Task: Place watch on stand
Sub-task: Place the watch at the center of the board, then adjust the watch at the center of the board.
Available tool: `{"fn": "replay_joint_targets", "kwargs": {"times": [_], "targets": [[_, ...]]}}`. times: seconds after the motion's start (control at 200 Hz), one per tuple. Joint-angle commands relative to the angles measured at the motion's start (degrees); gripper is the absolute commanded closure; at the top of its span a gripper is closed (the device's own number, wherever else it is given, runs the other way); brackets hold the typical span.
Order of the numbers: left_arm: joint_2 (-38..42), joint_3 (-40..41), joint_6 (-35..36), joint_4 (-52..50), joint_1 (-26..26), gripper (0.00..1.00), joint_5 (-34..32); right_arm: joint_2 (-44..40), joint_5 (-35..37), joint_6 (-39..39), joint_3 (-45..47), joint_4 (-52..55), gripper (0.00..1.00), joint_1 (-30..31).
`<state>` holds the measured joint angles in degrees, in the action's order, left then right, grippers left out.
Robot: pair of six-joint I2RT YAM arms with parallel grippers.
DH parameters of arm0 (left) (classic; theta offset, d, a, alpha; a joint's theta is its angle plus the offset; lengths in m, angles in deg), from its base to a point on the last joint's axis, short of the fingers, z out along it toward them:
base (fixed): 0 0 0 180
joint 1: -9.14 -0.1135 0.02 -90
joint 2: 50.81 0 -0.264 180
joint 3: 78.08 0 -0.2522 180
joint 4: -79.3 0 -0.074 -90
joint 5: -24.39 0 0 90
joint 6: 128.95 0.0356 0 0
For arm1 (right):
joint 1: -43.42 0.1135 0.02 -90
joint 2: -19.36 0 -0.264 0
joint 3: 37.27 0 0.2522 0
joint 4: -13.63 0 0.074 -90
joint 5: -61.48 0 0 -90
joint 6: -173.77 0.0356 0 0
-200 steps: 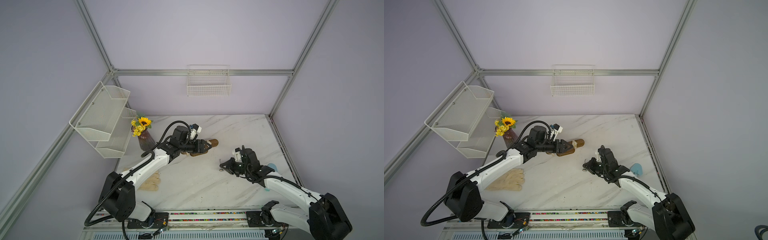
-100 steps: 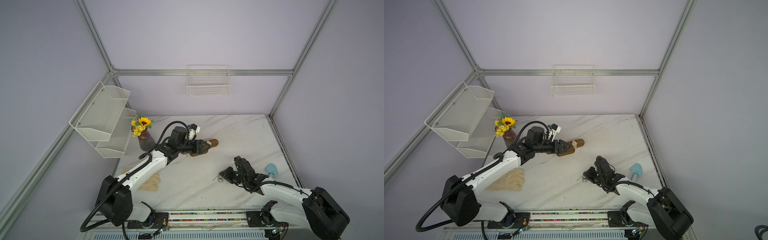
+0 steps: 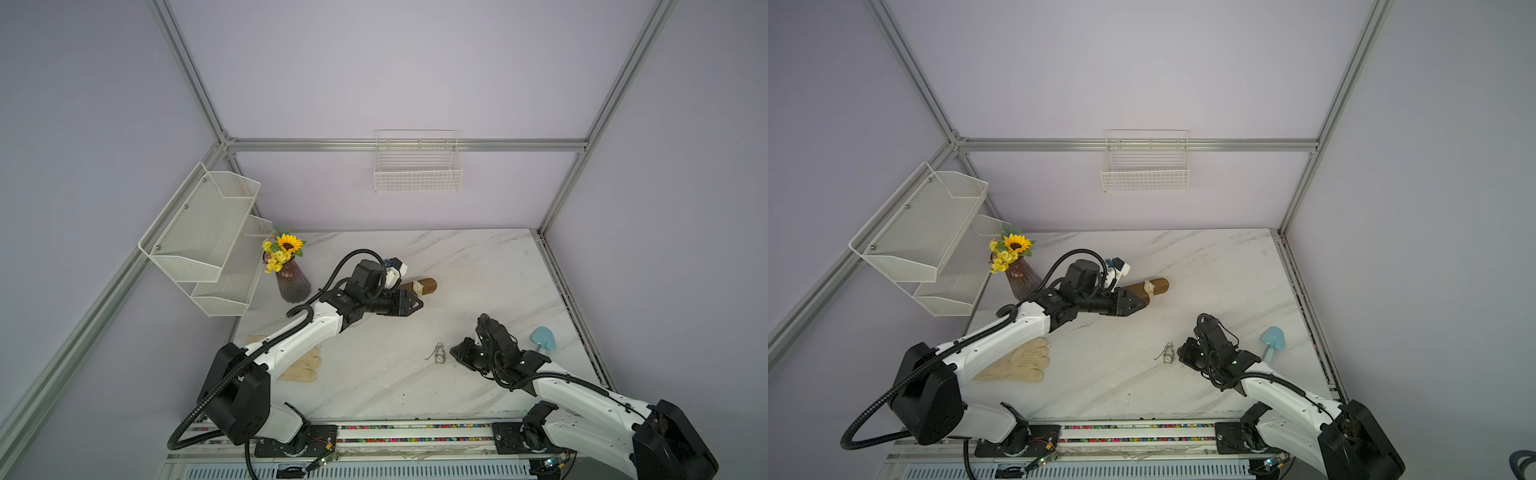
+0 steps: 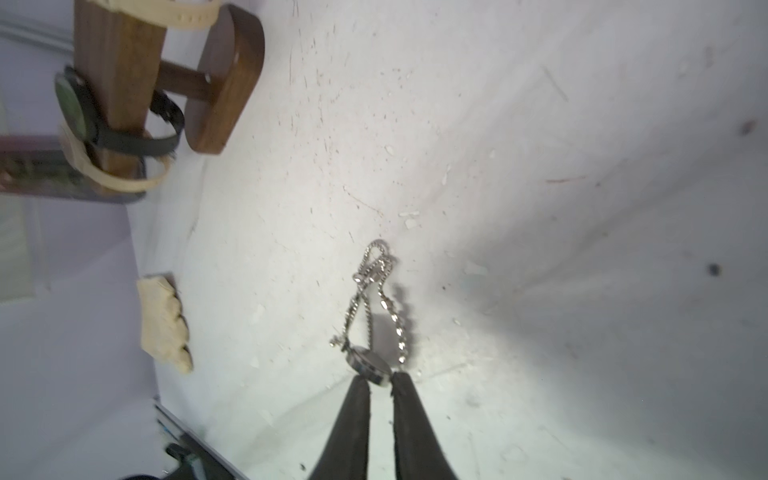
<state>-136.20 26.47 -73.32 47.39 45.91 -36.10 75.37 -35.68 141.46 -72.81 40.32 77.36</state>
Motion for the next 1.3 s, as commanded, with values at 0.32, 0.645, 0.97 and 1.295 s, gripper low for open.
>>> {"fn": "replay_joint_targets", "kwargs": {"times": [0.32,0.645,0.97,1.295], "targets": [[-16.9,-11.7,4.2,-10.3,8.9,0.90,-2.3,8.6,-1.8,4.9,1.9,-1.6,0.97,2.1],[-26.1,-19.3,4.0,-10.2,11.5,0.92,-2.1,9.0,-5.6,8.8,6.9,-11.7,1.00,2.2],[-30.0,-17.8,4.3,-10.3,11.7,0.95,-4.3,15.3,-8.1,8.6,6.8,-19.1,1.00,2.2],[-27.8,-14.5,5.6,-13.9,11.3,0.96,-8.7,17.6,-6.0,8.0,5.3,-19.5,1.00,2.2]]}}
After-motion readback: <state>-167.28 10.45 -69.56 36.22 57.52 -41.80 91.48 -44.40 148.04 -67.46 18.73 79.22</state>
